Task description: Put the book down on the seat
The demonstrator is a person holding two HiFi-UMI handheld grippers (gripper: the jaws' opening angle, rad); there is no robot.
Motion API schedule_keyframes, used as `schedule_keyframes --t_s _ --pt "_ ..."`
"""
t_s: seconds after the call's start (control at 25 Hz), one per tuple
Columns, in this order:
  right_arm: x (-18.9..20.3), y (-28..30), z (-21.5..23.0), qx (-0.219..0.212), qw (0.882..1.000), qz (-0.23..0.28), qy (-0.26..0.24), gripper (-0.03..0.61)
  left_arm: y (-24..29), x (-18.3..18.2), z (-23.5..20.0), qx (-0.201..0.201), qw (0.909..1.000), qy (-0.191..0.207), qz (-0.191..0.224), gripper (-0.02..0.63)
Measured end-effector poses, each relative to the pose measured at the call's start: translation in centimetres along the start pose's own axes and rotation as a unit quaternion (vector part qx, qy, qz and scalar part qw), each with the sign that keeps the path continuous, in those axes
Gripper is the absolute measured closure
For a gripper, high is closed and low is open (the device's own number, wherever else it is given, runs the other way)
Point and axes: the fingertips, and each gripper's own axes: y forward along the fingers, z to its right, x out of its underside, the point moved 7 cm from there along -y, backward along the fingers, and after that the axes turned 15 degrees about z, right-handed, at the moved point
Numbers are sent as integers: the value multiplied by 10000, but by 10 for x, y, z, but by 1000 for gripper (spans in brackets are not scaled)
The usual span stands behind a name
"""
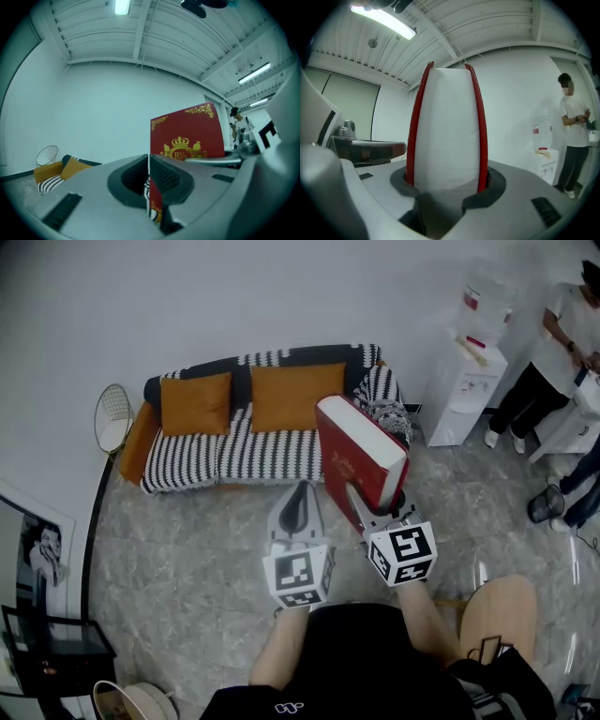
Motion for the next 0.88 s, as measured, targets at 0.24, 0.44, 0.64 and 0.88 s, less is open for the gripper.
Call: schedule_keyframes --t_s 0.24,0.44,0.64,0.88 --pt "2 -19 8 -73 9999 -4 -75 350 -4 0 14 -86 9998 -91 137 594" --pt "-1 -31 26 -50 9999 8 -100 350 -1 -1 32 -43 9998 -44 198 594" --pt "-11 -30 35 -49 9998 165 -130 350 10 -10 37 37 9995 48 304 594" --pt "-5 -14 50 42 9996 229 -176 350 33 -3 32 140 9992 70 357 594"
